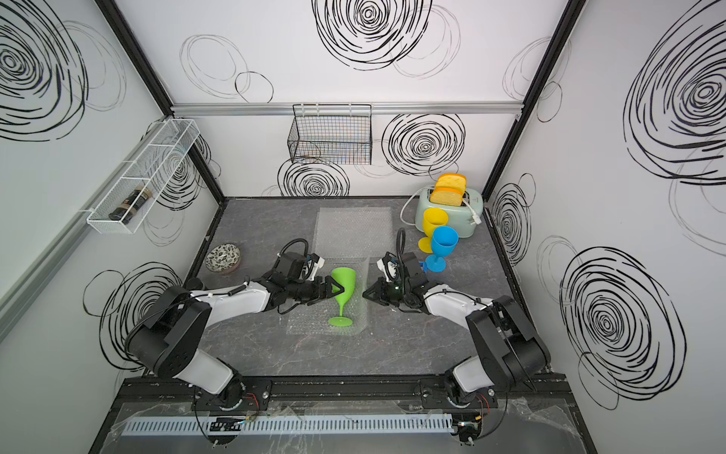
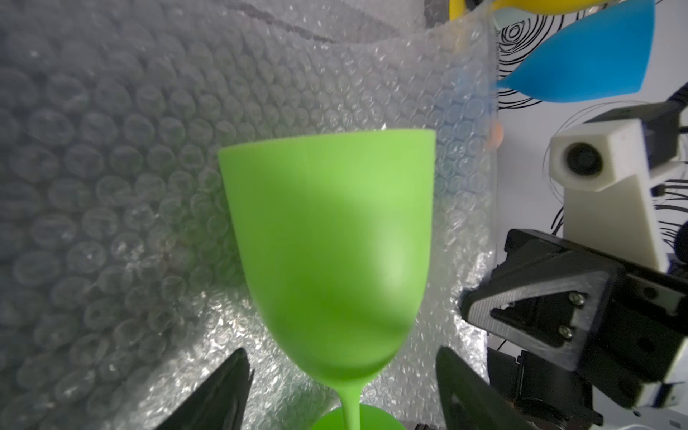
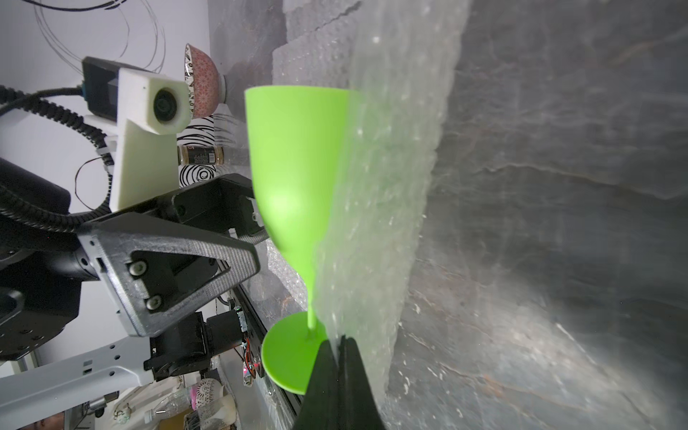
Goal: Wrap wine glasses in bubble wrap
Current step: Wrap the wine glass in bubble wrap.
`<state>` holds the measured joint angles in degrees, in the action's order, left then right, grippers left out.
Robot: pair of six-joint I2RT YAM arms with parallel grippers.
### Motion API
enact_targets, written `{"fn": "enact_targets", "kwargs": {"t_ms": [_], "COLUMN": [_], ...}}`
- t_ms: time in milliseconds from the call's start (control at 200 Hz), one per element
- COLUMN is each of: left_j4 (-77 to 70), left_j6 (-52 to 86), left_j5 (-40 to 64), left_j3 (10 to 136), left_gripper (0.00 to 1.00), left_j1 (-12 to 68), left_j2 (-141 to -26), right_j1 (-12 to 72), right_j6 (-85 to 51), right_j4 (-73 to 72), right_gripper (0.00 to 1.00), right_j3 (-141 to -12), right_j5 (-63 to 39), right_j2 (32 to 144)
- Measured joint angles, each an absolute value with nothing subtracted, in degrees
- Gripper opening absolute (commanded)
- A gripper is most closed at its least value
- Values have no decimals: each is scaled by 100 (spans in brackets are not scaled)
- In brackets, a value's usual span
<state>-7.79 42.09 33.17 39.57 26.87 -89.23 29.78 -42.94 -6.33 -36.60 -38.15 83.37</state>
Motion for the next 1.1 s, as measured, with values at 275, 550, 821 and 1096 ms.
{"fn": "enact_targets", "kwargs": {"t_ms": [275,550,821,1096], "left_j4": [-744,-832,-779,-644], "left_j6": [4185,4176,4158,4101], "left_j5": [3356,3511,3505,3382], "left_j3": [4095,4106,4241,4392], "left_gripper": [86,87,84,66], "left_j1": [2438,2427,2464,2473], "left_j2": [-8788,-8882,-9004,-9273], "right_j1": [3297,3671,3907,4010], "right_j6": [-4298,-4274,-4128,-4012], "right_j4": [-478,-333,-169,-14], "right_gripper": [0,2,4,7], "right_j3": [-4169,-4709,-5002,-5100], "right_j5": [-3763,-3723,-3686,-3640], "right_j2": [8672,9142,9402,9467]}}
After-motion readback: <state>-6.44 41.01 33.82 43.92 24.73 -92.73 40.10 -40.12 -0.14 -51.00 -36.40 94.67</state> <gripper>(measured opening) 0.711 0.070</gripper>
